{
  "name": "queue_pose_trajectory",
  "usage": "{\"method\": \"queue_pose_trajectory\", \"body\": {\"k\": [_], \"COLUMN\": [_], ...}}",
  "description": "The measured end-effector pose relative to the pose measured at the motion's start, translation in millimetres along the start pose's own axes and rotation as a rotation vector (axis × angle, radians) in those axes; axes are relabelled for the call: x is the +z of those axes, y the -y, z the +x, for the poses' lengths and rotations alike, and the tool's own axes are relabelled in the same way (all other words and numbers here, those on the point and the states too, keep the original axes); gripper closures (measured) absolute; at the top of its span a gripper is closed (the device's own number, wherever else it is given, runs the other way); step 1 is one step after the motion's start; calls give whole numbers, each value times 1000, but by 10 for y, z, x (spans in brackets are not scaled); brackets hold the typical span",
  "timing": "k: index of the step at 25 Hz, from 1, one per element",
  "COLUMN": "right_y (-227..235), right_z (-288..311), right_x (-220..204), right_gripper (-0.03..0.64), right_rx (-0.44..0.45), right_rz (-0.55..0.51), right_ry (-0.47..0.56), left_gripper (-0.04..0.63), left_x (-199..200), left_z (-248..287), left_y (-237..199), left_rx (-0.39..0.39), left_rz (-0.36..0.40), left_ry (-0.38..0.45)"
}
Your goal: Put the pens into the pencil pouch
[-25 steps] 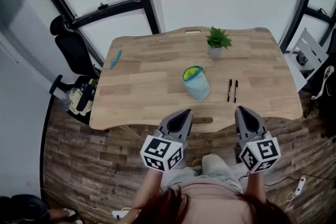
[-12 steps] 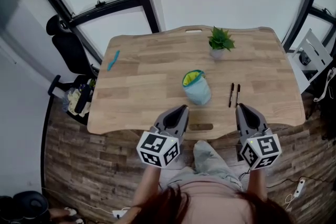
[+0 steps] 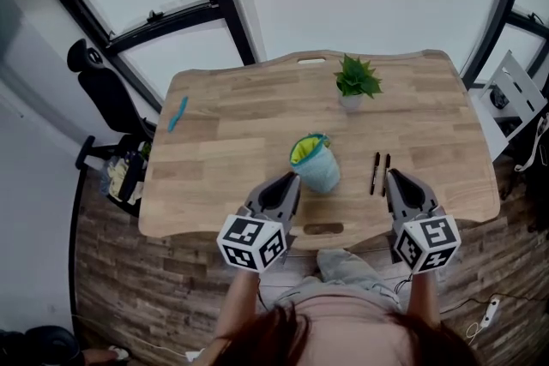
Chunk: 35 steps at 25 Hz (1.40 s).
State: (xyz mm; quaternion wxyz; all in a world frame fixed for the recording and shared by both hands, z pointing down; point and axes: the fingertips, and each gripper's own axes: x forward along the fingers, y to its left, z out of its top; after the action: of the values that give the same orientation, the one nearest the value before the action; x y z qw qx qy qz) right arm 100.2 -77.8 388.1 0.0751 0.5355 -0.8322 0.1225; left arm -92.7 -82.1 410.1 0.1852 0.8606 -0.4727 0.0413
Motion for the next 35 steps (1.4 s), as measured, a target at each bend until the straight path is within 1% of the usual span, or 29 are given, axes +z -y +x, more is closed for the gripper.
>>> {"method": "queue_pose_trajectory", "body": {"k": [4,11,15,22,25,30,35], "right_y": [149,409,558,856,969,1137,1305], "right_z": [186,488,623,814,900,1062,1182], "right_x": [-38,-180,-296,-550,-685,-952,-1298], "right_gripper": [615,614,608,555,554,554,549], "right_rx": [10,17,16,1,-5,-25,-54], "right_rz": [-1,-9,-5,23,56,99,135], "right_ry": [-34,-110,-163,-275,-321,-404,-500], "left_gripper": [563,537,529,512,495,491,471], "left_x": [-3,-74,-95,-255,-321,-415,-617], "left_z": [159,466,608,863,956,1080,1194], "left_y": [-156,-445,-603,-839,-924,-1039,-1060], "left_rx": [17,25,33,20,6,-14,-59], "left_rz": [-14,-46,-53,-79,-92,-136,-167], "left_ry": [-22,-91,-132,-238,-283,-334,-430]}}
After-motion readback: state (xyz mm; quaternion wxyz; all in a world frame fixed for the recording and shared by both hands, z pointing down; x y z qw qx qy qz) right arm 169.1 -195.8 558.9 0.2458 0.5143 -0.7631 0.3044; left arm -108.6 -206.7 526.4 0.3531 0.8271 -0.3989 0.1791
